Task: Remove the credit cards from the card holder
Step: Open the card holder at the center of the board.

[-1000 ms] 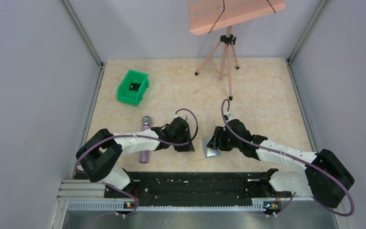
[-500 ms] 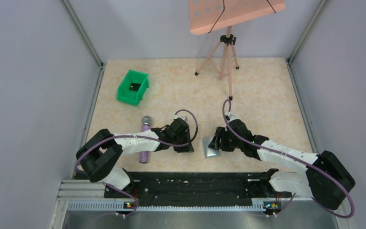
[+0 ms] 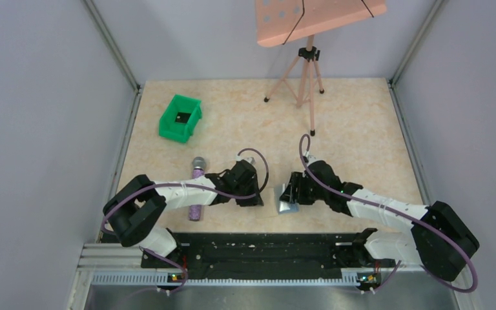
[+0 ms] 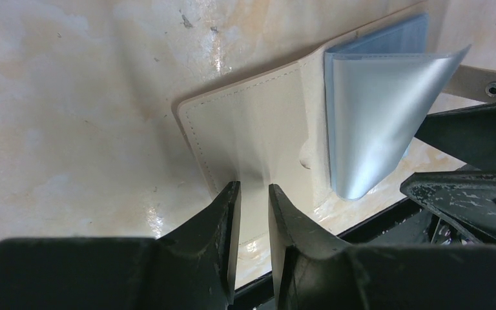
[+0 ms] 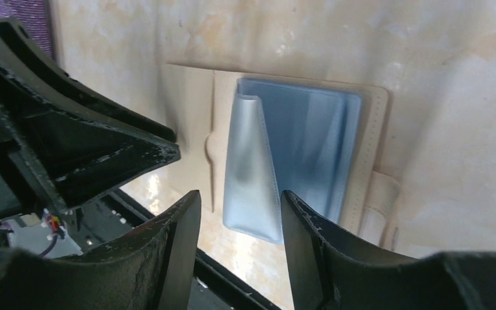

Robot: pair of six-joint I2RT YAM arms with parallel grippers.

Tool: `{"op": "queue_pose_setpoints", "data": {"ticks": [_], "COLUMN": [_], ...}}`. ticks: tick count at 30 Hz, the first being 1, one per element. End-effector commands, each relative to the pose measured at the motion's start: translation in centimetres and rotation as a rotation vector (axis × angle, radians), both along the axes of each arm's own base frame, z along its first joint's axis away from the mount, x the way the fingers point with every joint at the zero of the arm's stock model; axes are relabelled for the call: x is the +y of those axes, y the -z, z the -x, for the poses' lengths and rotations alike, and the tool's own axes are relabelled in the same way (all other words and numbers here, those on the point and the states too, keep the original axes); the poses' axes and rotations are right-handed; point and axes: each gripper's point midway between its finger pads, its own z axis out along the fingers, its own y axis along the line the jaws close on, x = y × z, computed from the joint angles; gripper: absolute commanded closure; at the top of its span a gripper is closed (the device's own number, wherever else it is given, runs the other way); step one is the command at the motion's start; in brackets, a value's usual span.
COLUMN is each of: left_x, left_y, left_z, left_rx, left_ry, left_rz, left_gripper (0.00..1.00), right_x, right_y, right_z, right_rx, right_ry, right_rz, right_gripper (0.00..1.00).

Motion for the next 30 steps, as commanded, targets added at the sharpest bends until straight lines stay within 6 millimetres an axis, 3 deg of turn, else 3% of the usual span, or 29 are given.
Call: {"op": "queue_pose_setpoints", "data": {"ticks": [1, 11, 16, 22, 25, 30], "left_x": [-0.9, -0.3, -0.1, 1.8, 1.4, -1.2], "left_y": [-0.6, -2.3, -5.0, -8.0, -9.7, -11.5], "left_z": [-0.4, -0.7, -1.2, -2.5, -2.7, -2.3], "left_rx": [-0.029, -0.024, -0.052, -0.1, -0.12, -0.131], "left_ry": [0.014, -0.027, -0.051, -0.147, -0.121, -0.024], "left_rz": [0.029, -0.004, 0.003, -0.019, 0.0, 0.125], "left_gripper": [0.72, 0.71, 0.7, 0.67, 0.67, 0.66], "right_x": [1.7, 3.9, 5.9, 7.6, 7.8, 7.1], "right_y": [-1.9, -3.3, -3.4, -2.2, -1.3, -0.1], "right_z": [-0.4, 0.4, 1.3, 2.3, 2.5, 2.3], "right_rx": [-0.034, -0.011, -0.006, 0.012, 0.022, 0.013], "right_ry": [-0.032, -0.068, -0.112, -0.144, -0.143, -0.123], "right_rz": [-0.109, -0.224, -0.226, -0.205, -0.195, -0.137], "right_gripper": [0.52, 0.55, 0.56, 0.57, 0.58, 0.68]}}
